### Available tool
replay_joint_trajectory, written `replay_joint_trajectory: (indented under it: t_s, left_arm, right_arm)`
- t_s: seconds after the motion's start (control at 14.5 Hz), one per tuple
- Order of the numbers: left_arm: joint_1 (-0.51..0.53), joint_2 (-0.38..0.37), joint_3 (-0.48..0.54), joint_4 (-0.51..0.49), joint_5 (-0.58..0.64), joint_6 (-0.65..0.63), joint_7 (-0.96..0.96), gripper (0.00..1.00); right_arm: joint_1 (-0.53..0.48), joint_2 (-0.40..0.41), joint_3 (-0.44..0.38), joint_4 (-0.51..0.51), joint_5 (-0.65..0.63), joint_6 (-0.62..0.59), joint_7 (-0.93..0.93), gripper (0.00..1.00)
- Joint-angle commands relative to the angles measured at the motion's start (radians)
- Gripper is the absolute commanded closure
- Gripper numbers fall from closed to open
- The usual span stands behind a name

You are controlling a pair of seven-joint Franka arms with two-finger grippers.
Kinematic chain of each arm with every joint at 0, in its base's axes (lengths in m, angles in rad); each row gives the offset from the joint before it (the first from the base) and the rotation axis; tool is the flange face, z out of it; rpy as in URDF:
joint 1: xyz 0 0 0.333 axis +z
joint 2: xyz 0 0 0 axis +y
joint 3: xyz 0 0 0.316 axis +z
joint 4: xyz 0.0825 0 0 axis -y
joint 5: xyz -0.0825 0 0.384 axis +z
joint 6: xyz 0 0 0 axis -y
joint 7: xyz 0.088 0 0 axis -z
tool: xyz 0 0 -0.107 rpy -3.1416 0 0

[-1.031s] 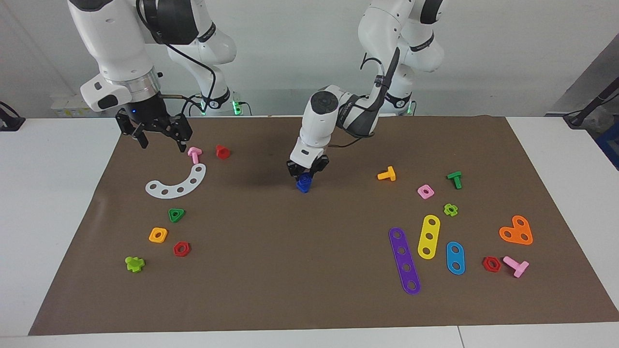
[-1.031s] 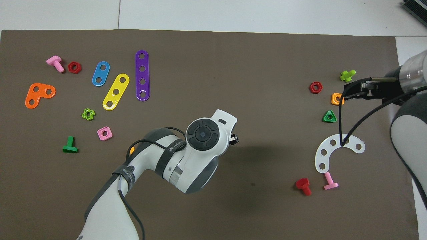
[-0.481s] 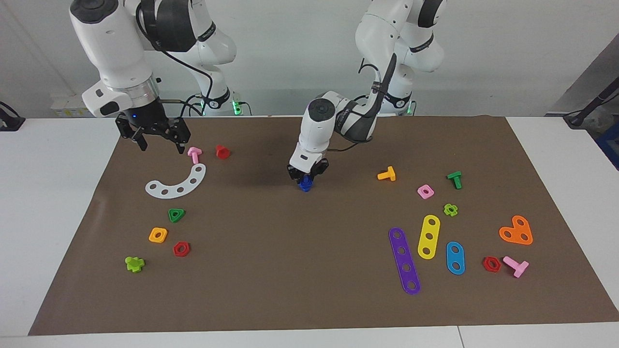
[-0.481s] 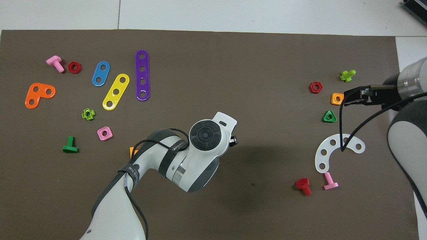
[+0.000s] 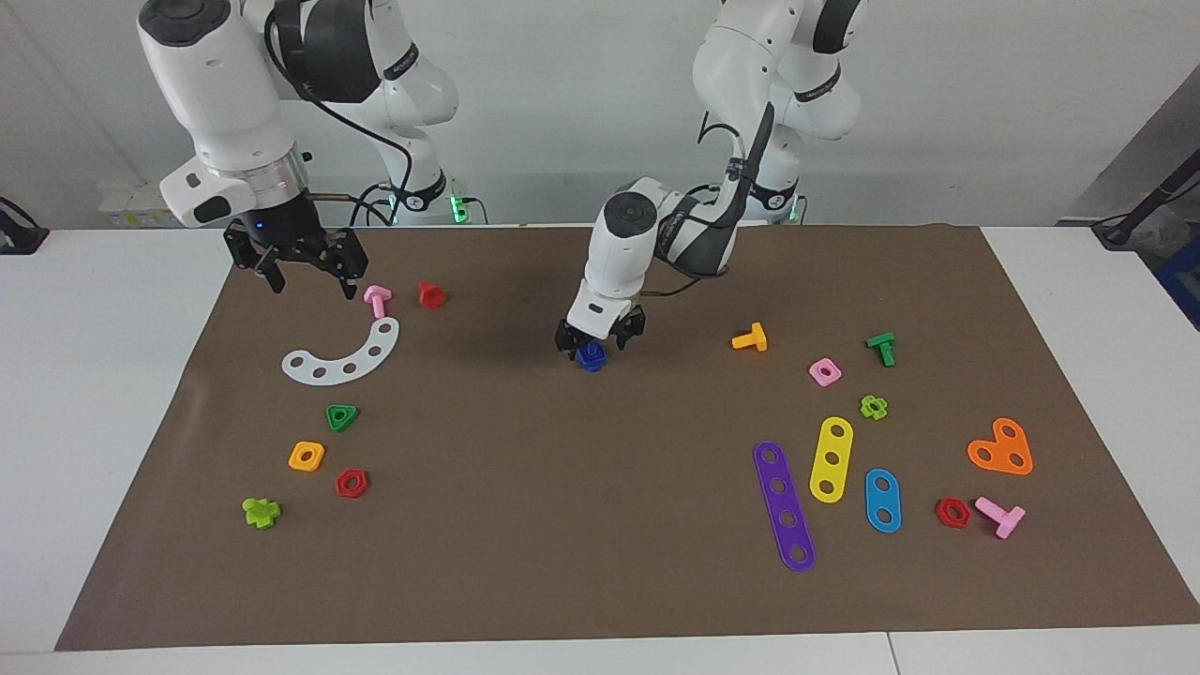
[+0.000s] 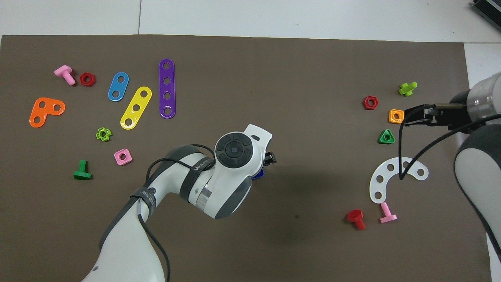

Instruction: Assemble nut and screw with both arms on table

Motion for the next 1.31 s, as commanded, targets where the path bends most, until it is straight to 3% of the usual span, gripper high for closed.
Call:
replay_joint_trajectory:
  t_s: [0.0,0.48,0.83,1.03,1.24]
  left_arm:
    - [0.093,-0.032,-0.004,0.064,0.044,-0.155,0.053,0.0]
    - [0.355,-0.191,-0.004,0.058,0.044,-0.441,0.483,0.0]
    - [0.553,-0.295,-0.002,-0.006,0.044,-0.613,0.816,0.01]
    - [0.619,-0.383,-0.002,-0.046,0.122,-0.627,0.834,0.01]
    - [0.691,-0.46,-0.002,-0.036,0.171,-0.544,0.873,0.0]
  right_arm:
    - [-0.025,-0.031,0.011,-0.032,0.023,0.026,-0.039,0.0]
    - [-0.025,-0.006,0.014,0.049,0.04,-0.066,-0.105,0.0]
    - [-0.027,0.0,0.015,0.086,0.043,-0.102,-0.102,0.0]
    - [-0.024,0.015,0.015,0.1,0.041,-0.12,-0.099,0.0]
    - [-0.022,0.006,0.015,0.094,0.041,-0.152,-0.094,0.0]
